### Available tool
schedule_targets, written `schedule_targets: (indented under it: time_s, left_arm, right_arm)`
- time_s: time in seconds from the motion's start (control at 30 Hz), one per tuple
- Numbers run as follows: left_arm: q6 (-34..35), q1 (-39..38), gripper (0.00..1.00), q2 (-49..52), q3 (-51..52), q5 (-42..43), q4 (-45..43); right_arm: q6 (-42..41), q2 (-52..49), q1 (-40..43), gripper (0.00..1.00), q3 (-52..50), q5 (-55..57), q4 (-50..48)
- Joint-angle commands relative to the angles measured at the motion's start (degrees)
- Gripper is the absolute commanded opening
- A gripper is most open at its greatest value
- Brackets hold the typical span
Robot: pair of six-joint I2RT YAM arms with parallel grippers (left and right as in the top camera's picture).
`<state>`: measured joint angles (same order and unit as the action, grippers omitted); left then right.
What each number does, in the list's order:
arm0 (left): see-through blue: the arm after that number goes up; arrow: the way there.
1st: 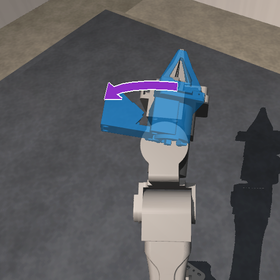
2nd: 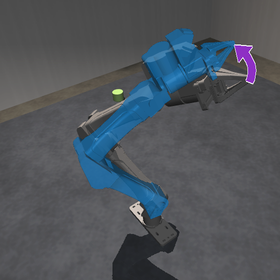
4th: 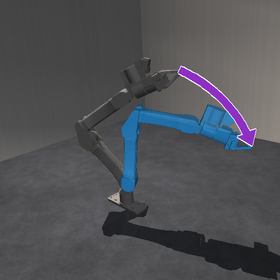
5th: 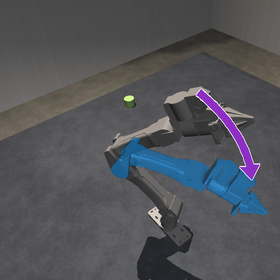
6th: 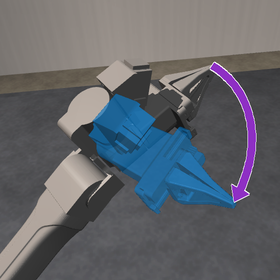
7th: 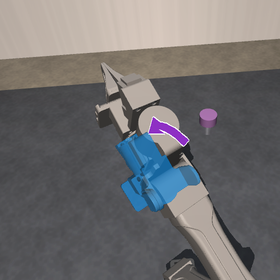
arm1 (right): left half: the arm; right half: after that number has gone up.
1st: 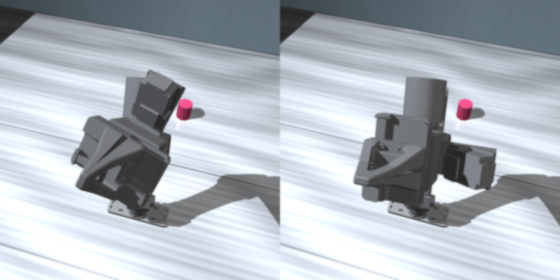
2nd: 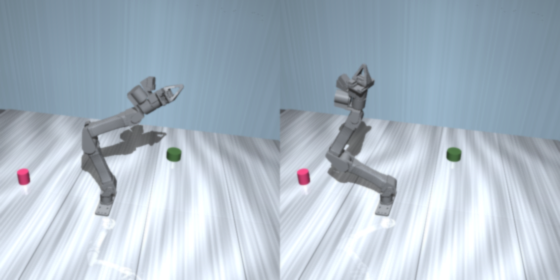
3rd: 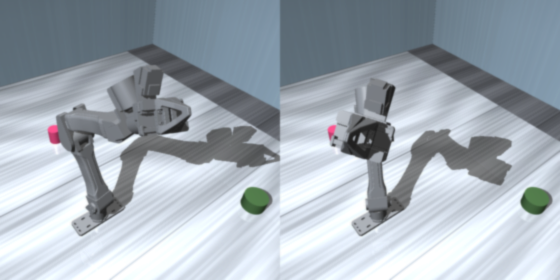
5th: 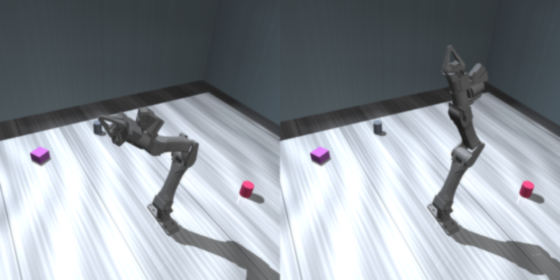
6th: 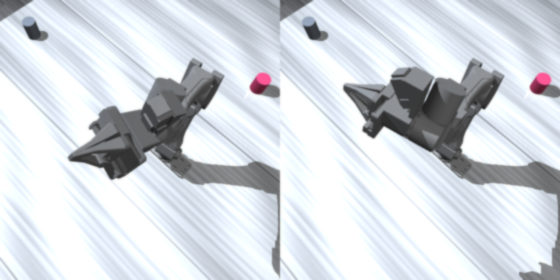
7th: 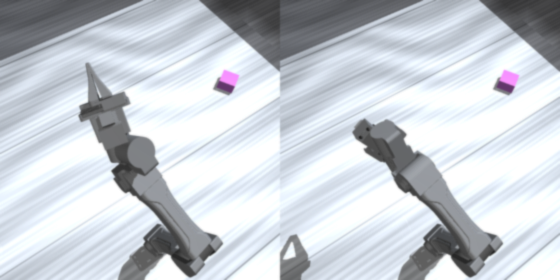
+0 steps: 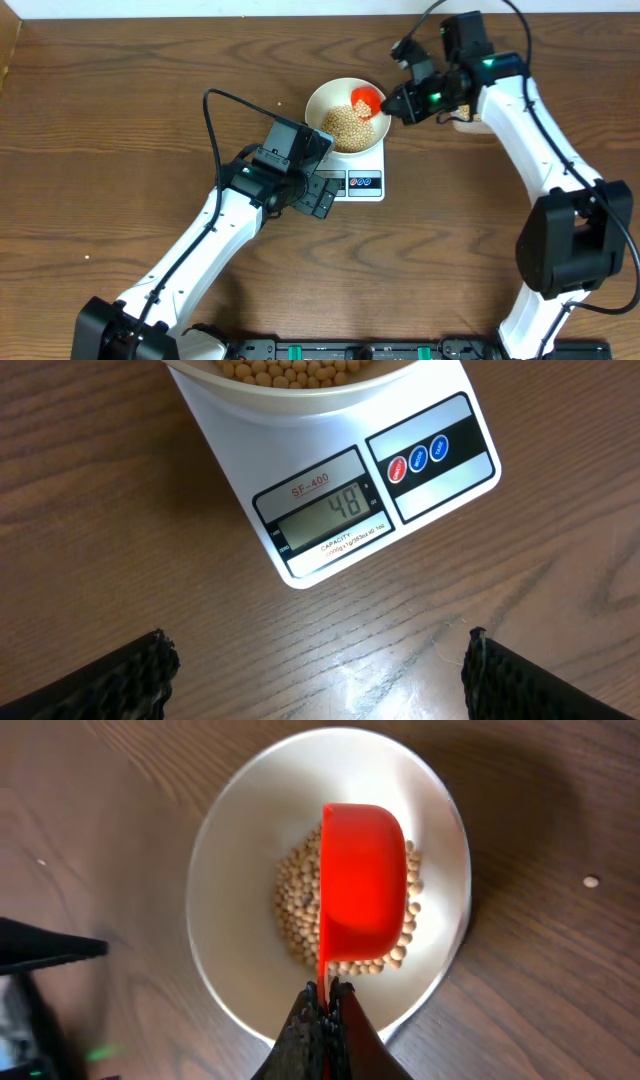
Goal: Scoop item into bowl and weigh 50g on scale
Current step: 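Shake the scoop over the bowl to add more beans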
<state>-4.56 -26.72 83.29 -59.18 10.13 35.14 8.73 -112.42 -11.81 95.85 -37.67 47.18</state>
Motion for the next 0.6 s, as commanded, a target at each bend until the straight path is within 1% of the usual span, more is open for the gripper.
schedule_targets:
  time_s: [0.0,0.13,0.17,0.57]
  left_arm:
    - [-0.37,0.13,0.93,0.63,0.13,-0.55,0.0]
    - [-0.37,0.13,0.94,0.63,0.13,-0.55,0.0]
    - [-0.37,0.13,0.93,0.63,0.13,-0.55,0.0]
    - [-0.37,0.13,0.93,0.63,0.13,-0.55,0.0]
  right_arm:
    - [-1.46,1.38,1.95,0.01,1.42,-8.02,-0.02]
    - [-1.44,1.38,3.58,0.01,1.44,-11.5,0.0]
    - [-1.44,1.38,3.96,0.01,1.44,-12.31,0.0]
    - [-1.64,1.38,4.76,0.01,1.42,-16.09,-0.04]
